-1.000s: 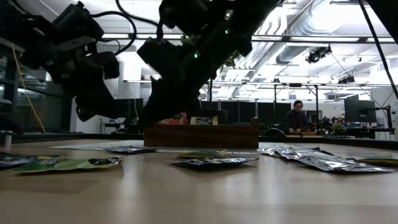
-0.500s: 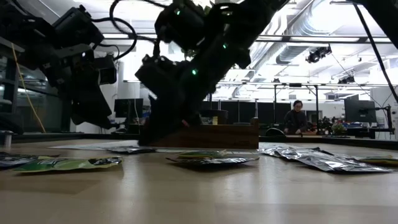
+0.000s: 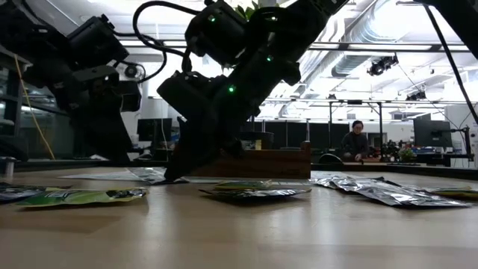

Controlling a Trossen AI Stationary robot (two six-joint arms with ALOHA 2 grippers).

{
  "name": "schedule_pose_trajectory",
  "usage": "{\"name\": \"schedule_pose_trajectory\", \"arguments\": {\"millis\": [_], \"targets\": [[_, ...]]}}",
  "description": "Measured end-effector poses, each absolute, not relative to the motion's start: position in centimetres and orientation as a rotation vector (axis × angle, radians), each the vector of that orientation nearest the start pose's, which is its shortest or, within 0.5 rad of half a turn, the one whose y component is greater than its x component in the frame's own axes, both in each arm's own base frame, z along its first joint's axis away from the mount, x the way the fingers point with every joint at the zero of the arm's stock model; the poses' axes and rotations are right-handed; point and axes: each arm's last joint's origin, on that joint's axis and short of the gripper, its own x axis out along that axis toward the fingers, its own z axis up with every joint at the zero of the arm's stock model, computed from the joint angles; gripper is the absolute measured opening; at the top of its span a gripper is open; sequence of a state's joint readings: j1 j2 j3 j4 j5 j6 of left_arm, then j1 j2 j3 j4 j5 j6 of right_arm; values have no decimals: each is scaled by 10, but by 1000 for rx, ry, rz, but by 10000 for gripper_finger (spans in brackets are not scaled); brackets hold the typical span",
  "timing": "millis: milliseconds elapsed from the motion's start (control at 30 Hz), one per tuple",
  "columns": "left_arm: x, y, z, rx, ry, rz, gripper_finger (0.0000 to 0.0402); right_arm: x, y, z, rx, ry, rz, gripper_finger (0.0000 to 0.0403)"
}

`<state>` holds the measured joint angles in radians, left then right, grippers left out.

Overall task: Pick & Place Tea
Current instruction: Put the violet tea bag into the right section of the wooden organizer

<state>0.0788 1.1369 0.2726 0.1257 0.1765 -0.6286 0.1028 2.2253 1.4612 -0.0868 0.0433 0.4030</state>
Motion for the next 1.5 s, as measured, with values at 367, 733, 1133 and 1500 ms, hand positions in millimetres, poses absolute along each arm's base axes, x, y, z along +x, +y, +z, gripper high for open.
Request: {"name": "schedule_pose_trajectory", "arguments": {"millis": [367,733,1133,1500], "targets": [[197,10,117,-815,756,176,209,460,46,113,305,853,-113,0],[213,9,120,-881,791,132,209,460,46,112,298,852,-110,0],[222,9,120,-885,821,104,178,460,46,112,298,851,-110,0],[222,9,120,-820,820,71,10,460,46,112,301,851,-111,0]]}}
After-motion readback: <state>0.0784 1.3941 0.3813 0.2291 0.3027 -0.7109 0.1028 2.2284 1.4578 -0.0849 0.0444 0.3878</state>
